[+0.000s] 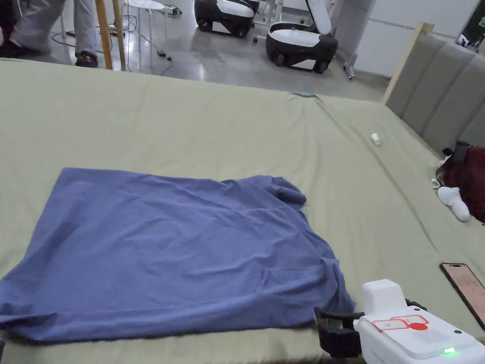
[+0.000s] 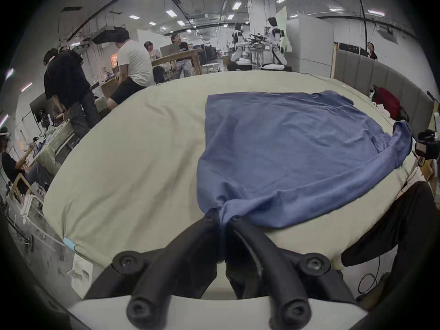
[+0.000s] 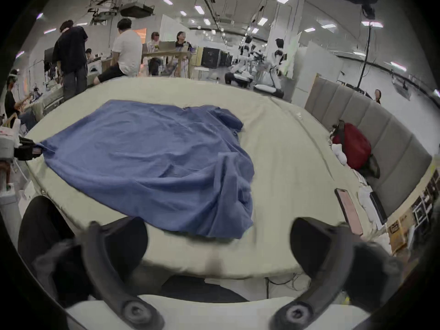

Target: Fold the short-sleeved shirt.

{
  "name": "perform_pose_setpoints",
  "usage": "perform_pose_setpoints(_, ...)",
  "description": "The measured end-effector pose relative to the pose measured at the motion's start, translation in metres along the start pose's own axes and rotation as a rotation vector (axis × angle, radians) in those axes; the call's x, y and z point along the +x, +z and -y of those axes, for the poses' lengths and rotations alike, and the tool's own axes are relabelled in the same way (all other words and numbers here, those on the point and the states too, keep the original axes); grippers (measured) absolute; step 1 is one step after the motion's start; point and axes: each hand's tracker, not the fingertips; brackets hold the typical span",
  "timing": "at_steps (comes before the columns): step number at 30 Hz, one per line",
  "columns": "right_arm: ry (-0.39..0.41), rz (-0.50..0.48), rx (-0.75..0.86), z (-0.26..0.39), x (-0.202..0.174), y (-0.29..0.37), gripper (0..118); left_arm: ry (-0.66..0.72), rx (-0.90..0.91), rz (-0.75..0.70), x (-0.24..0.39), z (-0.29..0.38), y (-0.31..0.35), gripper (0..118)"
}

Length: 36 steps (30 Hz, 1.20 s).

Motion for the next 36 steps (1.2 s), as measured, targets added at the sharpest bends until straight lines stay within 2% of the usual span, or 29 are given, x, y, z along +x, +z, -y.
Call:
perform_pose_setpoints(2,-0.037,-0.015,-0.027,-0.003,0.001,-0.012,110,-0.002,-0.003,-0.002,0.003,-0.001,0.001,2)
perform_pose_setpoints(3,-0.042,-0.010,-0.025,-0.004,0.000,-0.019,103,-0.003,-0.003,-0.001,0.004,-0.001,0.001,2)
perform_pose_setpoints(4,-0.048,-0.006,-0.030,-0.005,-0.001,-0.025,84,0.000,-0.003,0.002,0.005,-0.005,0.003,2)
perform_pose_setpoints(5,-0.057,-0.014,-0.044,-0.007,0.000,-0.030,38,-0.001,-0.003,0.003,0.006,-0.006,0.005,2)
perform_pose_setpoints(6,-0.081,-0.048,-0.078,-0.008,0.005,-0.040,2,-0.004,-0.001,0.000,0.008,-0.008,0.006,2)
perform_pose_setpoints(9,-0.175,-0.057,-0.165,-0.013,0.018,-0.058,3,-0.031,-0.010,-0.008,0.005,-0.014,0.005,1)
perform_pose_setpoints(12,-0.207,-0.082,-0.067,-0.024,0.030,-0.040,3,-0.038,-0.016,-0.016,-0.002,-0.027,0.010,1)
perform_pose_setpoints(18,-0.182,-0.062,-0.013,-0.062,0.035,-0.022,3,-0.066,0.040,-0.025,-0.012,-0.080,0.020,1)
perform_pose_setpoints(20,-0.145,-0.044,0.002,-0.077,0.036,-0.034,3,-0.090,0.030,-0.034,-0.012,-0.102,0.008,1)
perform_pose_setpoints(24,-0.130,-0.003,-0.010,-0.100,0.038,-0.087,3,-0.104,-0.073,-0.022,-0.008,-0.144,-0.049,1)
perform_pose_setpoints(26,-0.128,0.014,-0.029,-0.102,0.036,-0.117,3,-0.077,-0.120,-0.030,-0.007,-0.156,-0.082,1)
perform_pose_setpoints(30,-0.146,0.022,-0.086,-0.096,0.034,-0.157,3,0.093,-0.213,-0.003,-0.015,-0.162,-0.131,1)
perform_pose_setpoints(32,-0.155,0.022,-0.097,-0.095,0.034,-0.161,5,0.079,-0.226,-0.022,-0.011,-0.159,-0.136,5)
perform_pose_setpoints(33,-0.158,0.020,-0.095,-0.095,0.035,-0.160,14,0.076,-0.221,-0.025,-0.009,-0.157,-0.136,16)
perform_pose_setpoints(34,-0.165,0.015,-0.081,-0.095,0.035,-0.157,35,0.087,-0.208,-0.033,-0.008,-0.155,-0.132,34)
perform_pose_setpoints(35,-0.171,0.007,-0.064,-0.095,0.037,-0.153,77,0.115,-0.175,-0.046,-0.008,-0.154,-0.126,63)
perform_pose_setpoints(36,-0.170,0.004,-0.048,-0.097,0.037,-0.146,97,0.130,-0.141,-0.066,-0.005,-0.153,-0.114,74)
